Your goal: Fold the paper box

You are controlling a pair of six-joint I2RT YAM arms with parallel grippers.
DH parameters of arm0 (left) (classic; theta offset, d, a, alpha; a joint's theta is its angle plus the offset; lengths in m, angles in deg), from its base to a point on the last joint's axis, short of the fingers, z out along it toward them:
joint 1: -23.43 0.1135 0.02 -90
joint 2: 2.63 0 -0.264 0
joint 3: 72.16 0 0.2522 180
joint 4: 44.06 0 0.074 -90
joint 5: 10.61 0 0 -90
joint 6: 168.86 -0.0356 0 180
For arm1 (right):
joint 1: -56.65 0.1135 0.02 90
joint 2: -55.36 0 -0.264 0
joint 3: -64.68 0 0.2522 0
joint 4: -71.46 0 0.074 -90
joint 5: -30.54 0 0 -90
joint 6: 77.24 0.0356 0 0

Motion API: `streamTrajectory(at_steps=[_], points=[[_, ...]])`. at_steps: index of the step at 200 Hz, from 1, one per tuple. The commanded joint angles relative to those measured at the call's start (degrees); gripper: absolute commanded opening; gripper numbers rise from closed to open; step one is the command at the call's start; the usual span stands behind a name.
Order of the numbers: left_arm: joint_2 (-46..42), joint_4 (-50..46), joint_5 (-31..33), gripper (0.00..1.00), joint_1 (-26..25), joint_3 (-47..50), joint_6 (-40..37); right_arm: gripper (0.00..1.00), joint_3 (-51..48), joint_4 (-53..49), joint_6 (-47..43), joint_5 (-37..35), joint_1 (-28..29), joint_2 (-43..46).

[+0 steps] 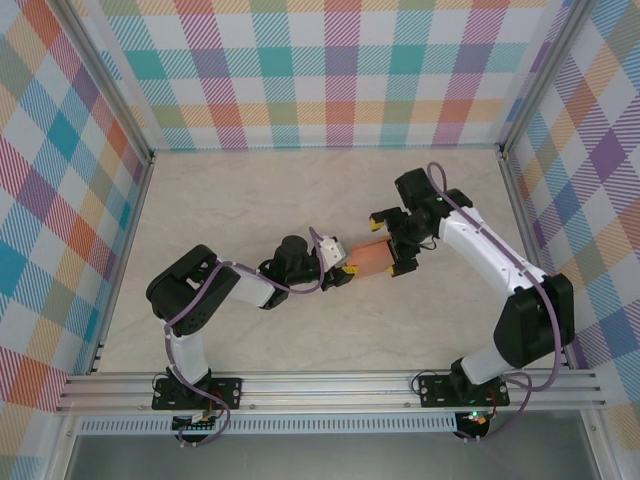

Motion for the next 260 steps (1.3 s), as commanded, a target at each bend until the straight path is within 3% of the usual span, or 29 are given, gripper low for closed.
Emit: streamTrajectory(at_steps=[1,33,68,120,146,164,179,260], points=[[-0.92,-0.50,-0.43,0.48,-0.25,-0.94,-1.57,1.00,0.43,-1.94,5.89,2.04,-0.85,-4.14],[-1.01,-0.89,-0.23,0.48,-0.25,-1.06,-2.10,1.00,1.57,-4.75,3.80,-4.09,-2.37,-7.27],[-1.01,-2.04,-1.17,0.48,-0.28,-1.36,-2.35,1.00,2.90,-4.67,2.49,-2.69,-3.16,-11.48],[0.30,-2.78,-1.85,0.47,0.19,-2.51,-1.55,0.89,6.65,-6.56,3.56,-3.80,-2.29,-14.54],[0.33,-2.69,-2.70,0.48,0.74,-2.66,-0.62,0.74,7.06,-6.93,4.15,-5.21,-2.27,-15.13],[-0.36,-2.76,-2.93,0.49,1.16,-2.68,0.60,0.71,7.04,-7.03,4.30,-5.89,-2.27,-15.63],[-1.11,-3.49,-3.96,0.49,1.33,-2.90,0.80,0.61,7.04,-7.07,4.26,-6.51,-2.27,-16.11],[-6.96,-8.62,-4.71,0.57,1.83,-1.72,0.56,0.51,7.49,-7.13,4.94,-8.06,-2.26,-15.82]])
